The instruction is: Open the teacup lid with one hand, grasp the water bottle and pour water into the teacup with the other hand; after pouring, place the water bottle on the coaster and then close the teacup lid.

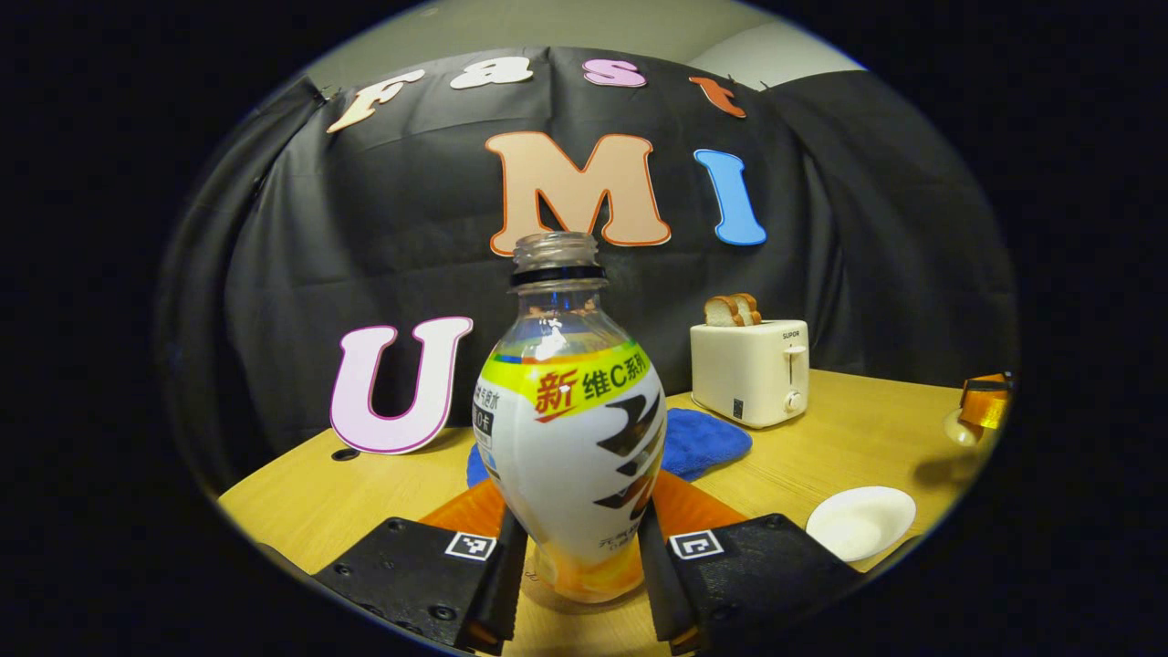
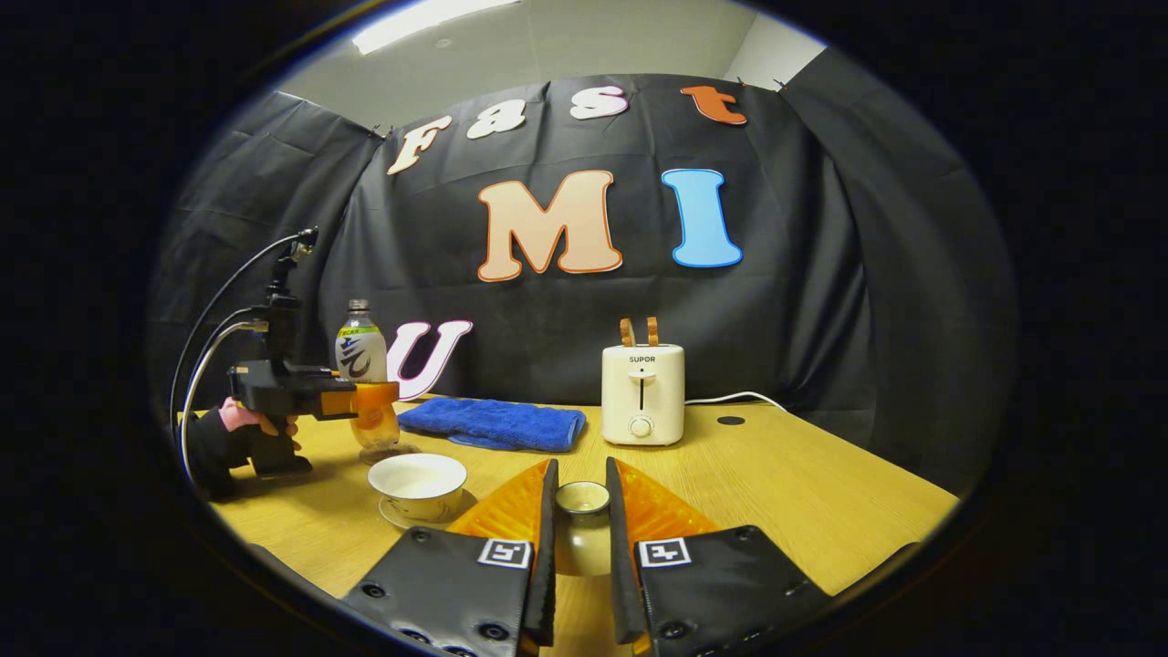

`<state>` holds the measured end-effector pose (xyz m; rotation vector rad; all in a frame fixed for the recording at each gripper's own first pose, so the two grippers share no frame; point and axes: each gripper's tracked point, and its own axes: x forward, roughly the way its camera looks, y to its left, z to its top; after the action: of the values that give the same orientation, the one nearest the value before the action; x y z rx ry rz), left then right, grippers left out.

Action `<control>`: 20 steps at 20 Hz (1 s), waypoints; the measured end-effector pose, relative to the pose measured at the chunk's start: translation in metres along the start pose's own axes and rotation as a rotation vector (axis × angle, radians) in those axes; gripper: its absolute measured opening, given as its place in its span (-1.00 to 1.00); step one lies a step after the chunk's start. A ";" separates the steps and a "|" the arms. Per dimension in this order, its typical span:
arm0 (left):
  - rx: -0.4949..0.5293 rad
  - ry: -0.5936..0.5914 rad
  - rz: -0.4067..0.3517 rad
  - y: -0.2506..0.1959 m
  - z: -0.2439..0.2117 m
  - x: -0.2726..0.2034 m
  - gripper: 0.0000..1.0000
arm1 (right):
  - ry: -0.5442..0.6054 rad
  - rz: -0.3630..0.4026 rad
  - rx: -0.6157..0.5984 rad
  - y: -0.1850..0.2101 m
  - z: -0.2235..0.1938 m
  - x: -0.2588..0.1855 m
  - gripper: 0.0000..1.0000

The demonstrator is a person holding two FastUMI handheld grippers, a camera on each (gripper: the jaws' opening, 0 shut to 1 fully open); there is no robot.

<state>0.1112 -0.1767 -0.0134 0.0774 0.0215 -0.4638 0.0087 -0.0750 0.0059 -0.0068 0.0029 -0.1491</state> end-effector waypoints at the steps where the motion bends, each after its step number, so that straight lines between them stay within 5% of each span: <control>1: 0.001 0.009 0.003 0.001 -0.003 0.001 0.07 | 0.000 0.000 0.000 0.000 0.000 0.000 -0.41; 13: -0.004 0.040 0.007 0.004 -0.018 0.007 0.17 | 0.001 -0.001 0.000 -0.001 0.001 -0.001 -0.41; 19: -0.019 0.041 0.001 0.004 -0.020 0.005 0.39 | 0.000 -0.005 0.000 -0.001 0.001 -0.001 -0.41; 20: -0.024 0.037 -0.001 0.004 -0.020 0.006 0.67 | 0.000 -0.006 0.000 -0.001 0.000 -0.001 -0.41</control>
<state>0.1178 -0.1743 -0.0329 0.0621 0.0638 -0.4633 0.0080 -0.0762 0.0062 -0.0070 0.0027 -0.1546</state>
